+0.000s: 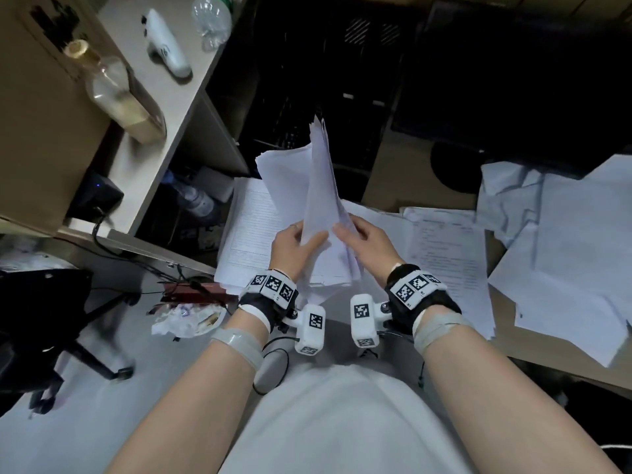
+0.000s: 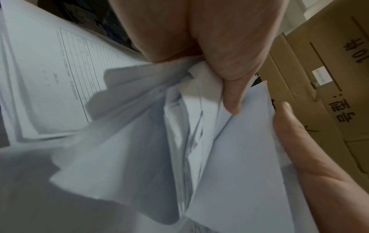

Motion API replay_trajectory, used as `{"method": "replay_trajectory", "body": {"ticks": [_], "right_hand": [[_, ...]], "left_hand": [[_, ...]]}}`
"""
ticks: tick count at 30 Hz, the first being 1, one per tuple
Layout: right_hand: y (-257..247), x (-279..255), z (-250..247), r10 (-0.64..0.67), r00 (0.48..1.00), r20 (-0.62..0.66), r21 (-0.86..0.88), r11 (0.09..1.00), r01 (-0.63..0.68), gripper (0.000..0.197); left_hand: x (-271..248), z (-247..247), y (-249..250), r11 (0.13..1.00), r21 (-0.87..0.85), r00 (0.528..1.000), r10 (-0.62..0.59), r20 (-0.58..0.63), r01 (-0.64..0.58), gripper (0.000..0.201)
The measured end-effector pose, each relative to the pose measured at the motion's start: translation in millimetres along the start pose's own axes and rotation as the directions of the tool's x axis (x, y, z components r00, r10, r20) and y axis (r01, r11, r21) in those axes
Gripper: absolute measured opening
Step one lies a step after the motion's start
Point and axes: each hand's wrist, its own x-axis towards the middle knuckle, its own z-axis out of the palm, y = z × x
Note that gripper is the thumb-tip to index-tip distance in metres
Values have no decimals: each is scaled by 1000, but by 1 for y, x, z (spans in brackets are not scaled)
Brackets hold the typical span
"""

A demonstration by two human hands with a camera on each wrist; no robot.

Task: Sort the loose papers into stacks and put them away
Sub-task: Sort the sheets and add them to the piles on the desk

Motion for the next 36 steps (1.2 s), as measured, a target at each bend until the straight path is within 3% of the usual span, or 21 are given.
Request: {"method": "replay_trajectory", "body": {"ticks": [2,5,9,12,15,17,19,20,22,24,27,29,32,36], "right_hand": [[2,-8,-15,37,999,-40,61,998,-35,38],[7,-20,-34,110,992,-68,78,991,-105,44],[13,-35,-53,103,991,-88,113,989,-93,47],[17,-42,-63,88,988,-125,146,987,-69,38],[16,-43,-64,1,992,-123,14,1000,1,19],[9,-45,-61,-70,993,-91,-93,994,62,28],[4,-45,-57,-106,988,-109,-138,986,91,36],[2,-44,-54,-109,986,-124,-145,985,90,34],[4,-39,-50,-93,980,-175,-164,984,64,17],[9,-34,-48,-73,958,-278,-206,979,15,28],[23,-30,-49,13,890,-456,-181,978,-107,49],[29,-33,-53,49,832,-553,-147,977,-156,34],[38,-40,-61,76,774,-629,-151,964,-217,19],[42,-42,-72,97,752,-652,-183,943,-280,18]], "left_hand": [[-7,11,1,1000,4,999,-19,-32,19,13],[-17,27,2,999,-3,997,-47,-63,47,13],[-30,48,7,996,-72,997,-54,-63,49,12],[-34,56,11,992,-116,998,-58,-38,53,13],[-35,59,21,988,-144,998,-56,21,58,48],[-33,61,28,995,-92,997,-31,64,37,67],[-27,61,31,999,-40,996,-32,84,36,74],[-22,59,30,999,-28,996,-42,84,45,68],[-12,54,27,999,-18,996,-50,73,51,35],[-4,46,23,997,-19,996,-70,57,71,12],[5,35,8,989,-103,990,-98,105,109,14],[5,31,6,973,-169,982,-136,134,158,18],[-3,31,17,935,-284,970,-164,182,211,9],[-6,32,26,929,-301,966,-157,203,215,11]]}}
